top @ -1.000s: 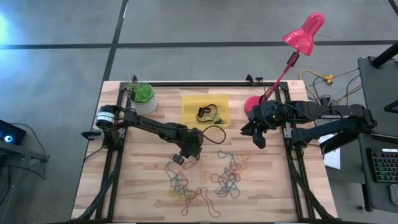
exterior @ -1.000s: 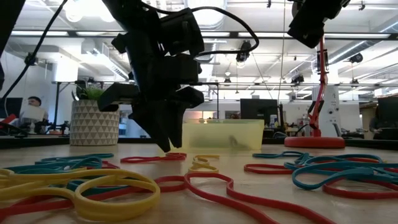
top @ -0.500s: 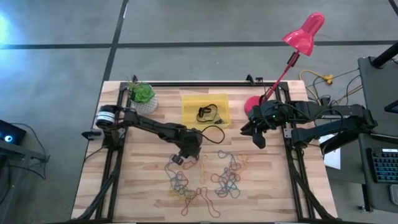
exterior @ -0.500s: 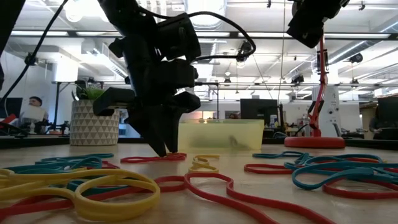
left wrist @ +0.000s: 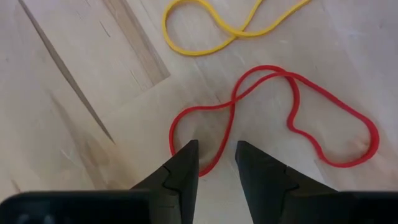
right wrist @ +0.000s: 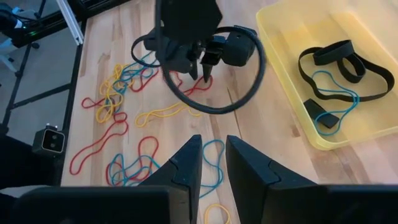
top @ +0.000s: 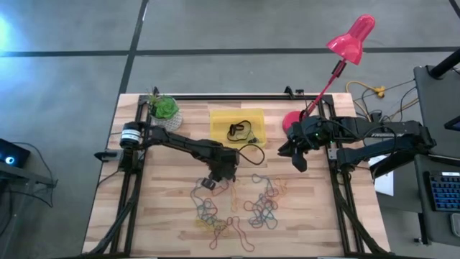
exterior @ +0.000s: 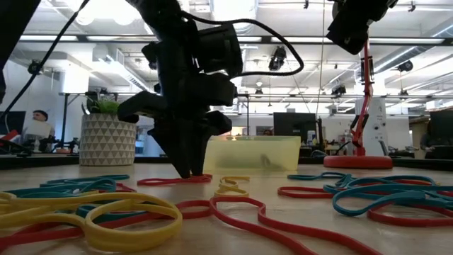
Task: Pick and place rubber bands into bin
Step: Put the red rubber band into the yellow bin
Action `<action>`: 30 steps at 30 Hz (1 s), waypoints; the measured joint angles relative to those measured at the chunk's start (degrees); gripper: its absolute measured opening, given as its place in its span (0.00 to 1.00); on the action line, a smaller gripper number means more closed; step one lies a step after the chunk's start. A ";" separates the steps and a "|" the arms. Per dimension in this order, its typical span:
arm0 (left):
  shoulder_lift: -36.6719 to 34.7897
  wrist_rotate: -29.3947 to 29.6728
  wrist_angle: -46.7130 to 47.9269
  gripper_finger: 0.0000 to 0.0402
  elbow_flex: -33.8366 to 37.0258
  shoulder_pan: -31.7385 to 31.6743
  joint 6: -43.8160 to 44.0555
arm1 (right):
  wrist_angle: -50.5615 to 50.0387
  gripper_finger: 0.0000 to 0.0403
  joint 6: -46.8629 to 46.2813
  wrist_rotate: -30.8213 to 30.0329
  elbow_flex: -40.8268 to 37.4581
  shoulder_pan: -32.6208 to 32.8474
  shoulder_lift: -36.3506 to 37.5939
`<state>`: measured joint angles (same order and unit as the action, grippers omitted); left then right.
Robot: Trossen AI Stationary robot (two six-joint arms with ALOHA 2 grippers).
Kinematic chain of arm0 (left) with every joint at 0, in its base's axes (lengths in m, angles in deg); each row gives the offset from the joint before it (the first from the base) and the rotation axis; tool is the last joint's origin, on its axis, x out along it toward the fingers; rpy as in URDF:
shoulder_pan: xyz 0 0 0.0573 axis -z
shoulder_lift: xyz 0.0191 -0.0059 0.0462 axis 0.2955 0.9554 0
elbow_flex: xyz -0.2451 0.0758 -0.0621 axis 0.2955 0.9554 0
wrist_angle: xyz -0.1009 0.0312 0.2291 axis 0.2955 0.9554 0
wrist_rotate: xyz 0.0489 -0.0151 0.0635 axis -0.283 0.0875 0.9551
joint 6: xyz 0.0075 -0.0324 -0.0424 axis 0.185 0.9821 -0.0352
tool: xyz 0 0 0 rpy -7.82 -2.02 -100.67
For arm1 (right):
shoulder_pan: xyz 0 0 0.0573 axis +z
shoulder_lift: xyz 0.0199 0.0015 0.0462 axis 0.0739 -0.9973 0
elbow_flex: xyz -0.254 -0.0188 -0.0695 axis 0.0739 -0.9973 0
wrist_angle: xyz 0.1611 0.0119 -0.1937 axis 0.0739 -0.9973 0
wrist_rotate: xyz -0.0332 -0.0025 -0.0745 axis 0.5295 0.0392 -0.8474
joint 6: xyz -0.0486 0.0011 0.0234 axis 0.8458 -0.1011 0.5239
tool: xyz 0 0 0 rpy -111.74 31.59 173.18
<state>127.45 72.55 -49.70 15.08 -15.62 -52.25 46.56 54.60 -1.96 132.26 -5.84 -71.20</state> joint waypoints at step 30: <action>-0.52 -5.60 0.09 0.00 1.80 -0.87 5.20 | -0.01 0.16 -0.24 -0.57 0.00 0.00 0.02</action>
<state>126.93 66.95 -49.60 16.88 -16.50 -47.05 46.55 54.36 -2.52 132.26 -5.84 -71.17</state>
